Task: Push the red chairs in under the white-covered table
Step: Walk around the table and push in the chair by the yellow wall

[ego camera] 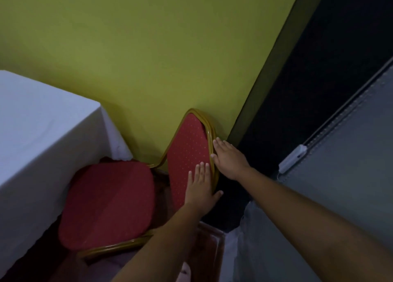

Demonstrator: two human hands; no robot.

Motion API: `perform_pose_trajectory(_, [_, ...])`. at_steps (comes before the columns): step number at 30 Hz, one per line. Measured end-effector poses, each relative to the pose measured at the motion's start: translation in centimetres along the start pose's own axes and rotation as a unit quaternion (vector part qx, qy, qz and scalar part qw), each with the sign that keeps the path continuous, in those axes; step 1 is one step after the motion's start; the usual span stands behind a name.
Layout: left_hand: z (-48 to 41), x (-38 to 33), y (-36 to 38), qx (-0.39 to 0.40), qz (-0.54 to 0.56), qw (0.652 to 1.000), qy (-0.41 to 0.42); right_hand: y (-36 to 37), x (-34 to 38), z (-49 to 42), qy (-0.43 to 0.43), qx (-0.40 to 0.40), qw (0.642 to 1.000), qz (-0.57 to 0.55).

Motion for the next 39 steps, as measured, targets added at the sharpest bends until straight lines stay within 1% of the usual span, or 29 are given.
perform_pose_trajectory(3, [-1.4, -0.5, 0.5, -0.008, 0.012, 1.000, -0.018, -0.9, -0.8, -1.6, -0.013, -0.022, 1.000, 0.014])
perform_pose_trajectory(7, [-2.7, -0.2, 0.4, -0.039, 0.036, 0.998, -0.038, -1.7, -1.2, -3.4, -0.025, -0.019, 0.999, -0.001])
perform_pose_trajectory(13, [-2.3, -0.3, 0.2, -0.037, -0.001, 0.998, -0.042, -2.5, -1.0, -4.7, -0.046, -0.040, 0.998, 0.001])
perform_pose_trajectory(17, [-1.1, 1.2, 0.4, -0.044, 0.016, 0.998, -0.029, -2.2, -0.7, -4.7, -0.087, -0.045, 0.995, 0.019])
perform_pose_trajectory(20, [1.0, 2.8, 0.3, -0.033, 0.017, 0.999, -0.005, -1.8, 0.5, -4.3, -0.120, -0.050, 0.991, 0.015])
perform_pose_trajectory(24, [4.3, 4.9, -0.9, -0.061, 0.003, 0.998, 0.002, -0.8, 3.3, -3.0, -0.139, -0.074, 0.987, -0.022])
perform_pose_trajectory(27, [6.6, 6.8, -1.0, -0.061, -0.026, 0.998, -0.012, 0.0, 5.6, -2.0, -0.139, -0.091, 0.985, -0.047])
perform_pose_trajectory(30, [9.3, 8.3, -1.2, -0.063, -0.043, 0.997, -0.026, 0.7, 7.7, -0.7, -0.146, -0.112, 0.982, -0.049])
perform_pose_trajectory(36, [15.2, 11.5, -2.1, -0.062, -0.089, 0.992, -0.060, 1.7, 11.5, 1.9, -0.208, -0.145, 0.967, -0.026])
perform_pose_trajectory(39, [18.5, 13.2, -2.8, -0.063, -0.108, 0.987, -0.098, 2.2, 13.8, 3.1, -0.234, -0.147, 0.960, -0.033])
Point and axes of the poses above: each hand's wrist, its own z-axis away from the middle knuckle, its own y-axis out of the palm, x = y × z, the point moved 6 cm from there along -z, towards the middle knuckle, and after that the axes turned 5 degrees about x, right-handed, at the moved point
